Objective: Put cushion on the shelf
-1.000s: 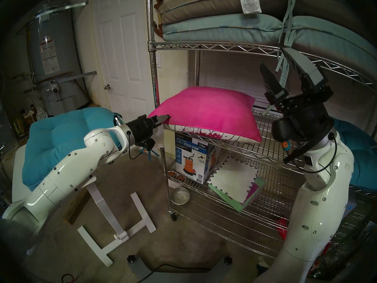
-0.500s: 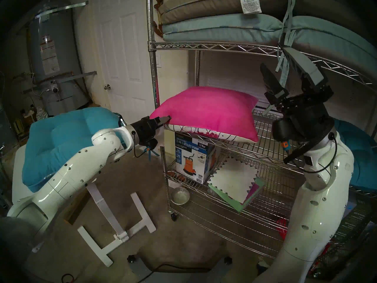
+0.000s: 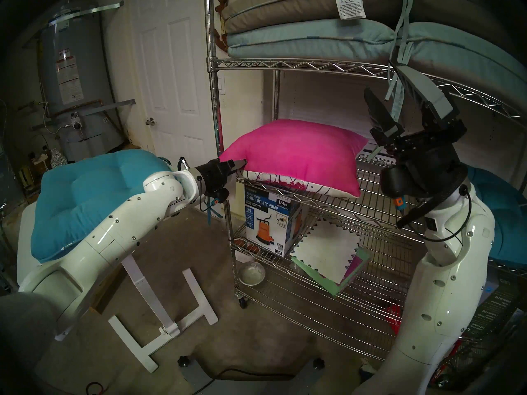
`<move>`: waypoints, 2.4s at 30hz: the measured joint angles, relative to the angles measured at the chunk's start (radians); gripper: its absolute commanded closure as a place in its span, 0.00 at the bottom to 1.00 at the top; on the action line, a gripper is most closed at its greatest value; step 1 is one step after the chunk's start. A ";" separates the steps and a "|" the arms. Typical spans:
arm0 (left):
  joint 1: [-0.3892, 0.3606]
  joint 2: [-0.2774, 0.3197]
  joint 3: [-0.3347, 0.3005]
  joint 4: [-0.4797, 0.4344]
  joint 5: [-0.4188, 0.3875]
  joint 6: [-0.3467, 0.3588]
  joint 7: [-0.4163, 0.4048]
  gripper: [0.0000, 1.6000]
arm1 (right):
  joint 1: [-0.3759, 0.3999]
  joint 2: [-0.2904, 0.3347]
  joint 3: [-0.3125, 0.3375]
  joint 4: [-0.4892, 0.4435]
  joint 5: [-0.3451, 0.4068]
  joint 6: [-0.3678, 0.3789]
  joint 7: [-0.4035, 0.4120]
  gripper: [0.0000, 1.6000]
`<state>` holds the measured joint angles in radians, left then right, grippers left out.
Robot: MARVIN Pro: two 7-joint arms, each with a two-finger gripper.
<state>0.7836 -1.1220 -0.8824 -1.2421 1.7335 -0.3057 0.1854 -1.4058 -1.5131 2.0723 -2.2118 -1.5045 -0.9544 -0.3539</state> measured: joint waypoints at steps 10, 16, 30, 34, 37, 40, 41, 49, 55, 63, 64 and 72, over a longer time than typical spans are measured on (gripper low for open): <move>-0.090 -0.073 0.024 0.159 0.040 -0.021 0.033 1.00 | 0.001 -0.002 0.001 0.000 0.000 -0.002 0.000 0.00; -0.141 -0.124 0.044 0.256 0.057 -0.022 0.055 1.00 | 0.002 -0.003 0.001 0.000 0.000 -0.004 0.000 0.00; -0.186 -0.186 0.052 0.317 0.064 -0.003 0.115 0.18 | 0.004 -0.006 0.002 0.000 -0.001 -0.006 0.000 0.00; -0.173 -0.177 0.040 0.255 0.049 -0.003 0.130 0.00 | 0.004 -0.007 0.002 0.000 -0.001 -0.006 0.000 0.00; -0.157 -0.162 0.032 0.211 0.040 -0.003 0.139 0.00 | 0.004 -0.007 0.003 0.000 -0.001 -0.006 0.000 0.00; -0.134 -0.142 0.025 0.170 0.033 -0.004 0.150 0.00 | 0.005 -0.007 0.003 0.000 -0.001 -0.006 0.000 0.00; -0.121 -0.130 0.022 0.150 0.029 -0.005 0.154 0.00 | 0.005 -0.007 0.003 0.000 -0.001 -0.006 0.000 0.00; -0.044 -0.062 0.007 0.041 0.008 -0.007 0.180 0.00 | 0.005 -0.008 0.003 0.000 -0.001 -0.006 0.000 0.00; 0.007 -0.020 0.002 -0.039 -0.003 -0.008 0.199 0.00 | 0.005 -0.009 0.004 0.000 -0.001 -0.006 0.000 0.00; 0.060 0.019 0.001 -0.144 -0.015 -0.008 0.221 0.00 | 0.005 -0.010 0.004 0.000 -0.001 -0.006 0.000 0.00; 0.064 0.023 0.001 -0.154 -0.016 -0.008 0.222 0.00 | 0.005 -0.010 0.004 0.000 -0.001 -0.006 0.000 0.00; 0.110 0.071 -0.013 -0.273 -0.024 -0.007 0.228 0.00 | 0.006 -0.010 0.004 0.000 -0.001 -0.006 0.000 0.00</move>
<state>0.8939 -1.0512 -0.8957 -1.5149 1.7096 -0.3129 0.4132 -1.4002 -1.5234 2.0766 -2.2116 -1.5058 -0.9606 -0.3542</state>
